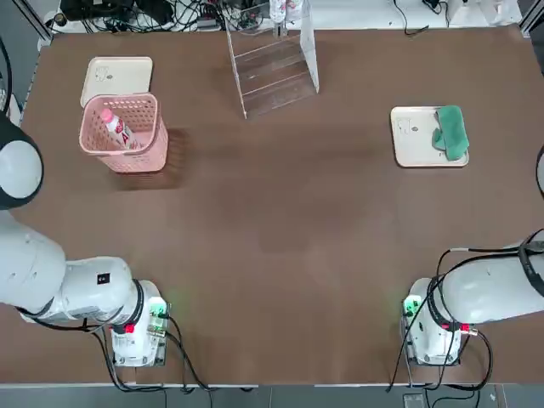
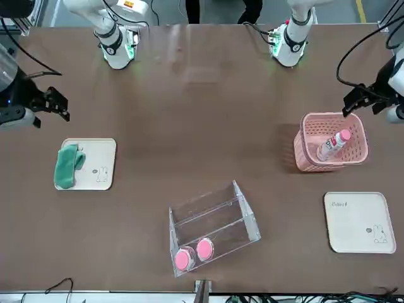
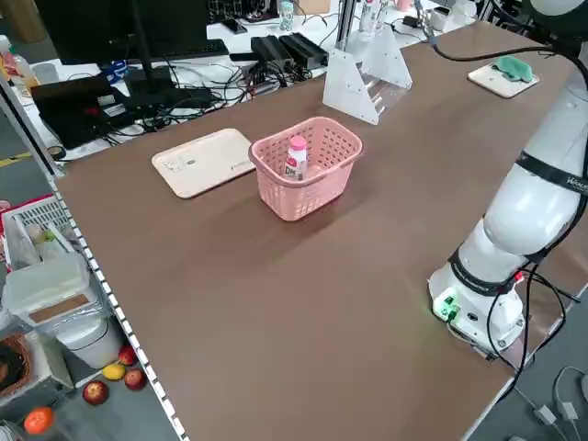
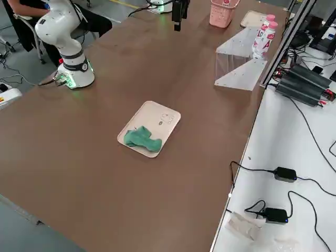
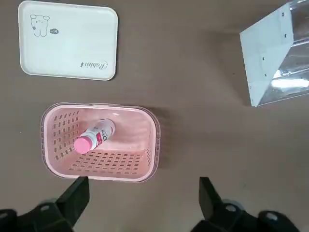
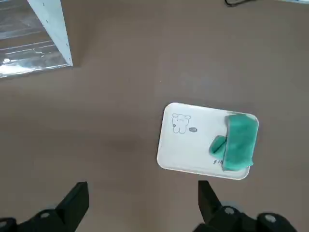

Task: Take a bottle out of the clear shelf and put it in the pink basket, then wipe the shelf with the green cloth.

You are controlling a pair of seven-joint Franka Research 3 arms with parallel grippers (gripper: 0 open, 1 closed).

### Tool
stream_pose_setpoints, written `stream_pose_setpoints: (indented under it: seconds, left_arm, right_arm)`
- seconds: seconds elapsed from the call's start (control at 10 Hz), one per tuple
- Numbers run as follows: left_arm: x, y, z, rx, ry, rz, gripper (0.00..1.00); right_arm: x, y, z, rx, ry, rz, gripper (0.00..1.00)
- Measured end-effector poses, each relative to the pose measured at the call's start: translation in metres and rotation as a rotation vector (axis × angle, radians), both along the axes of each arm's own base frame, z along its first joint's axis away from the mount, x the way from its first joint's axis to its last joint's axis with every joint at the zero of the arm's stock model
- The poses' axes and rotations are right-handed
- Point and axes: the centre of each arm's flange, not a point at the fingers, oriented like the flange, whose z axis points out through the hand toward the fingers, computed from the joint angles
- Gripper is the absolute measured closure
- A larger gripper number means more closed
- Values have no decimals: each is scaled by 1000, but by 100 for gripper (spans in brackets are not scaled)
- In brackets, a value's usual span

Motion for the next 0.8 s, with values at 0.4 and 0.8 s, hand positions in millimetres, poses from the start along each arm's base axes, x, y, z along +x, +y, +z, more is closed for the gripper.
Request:
stream_pose_setpoints:
  seconds: [0.4, 0.8]
  left_arm:
    - [0, -1, 0, 0, 0, -2, 0]
    - [0, -2, 0, 0, 0, -4, 0]
  right_arm:
    - [-2, -3, 8, -4, -25, -95, 0]
    - [-7, -32, 14, 1, -14, -287, 0]
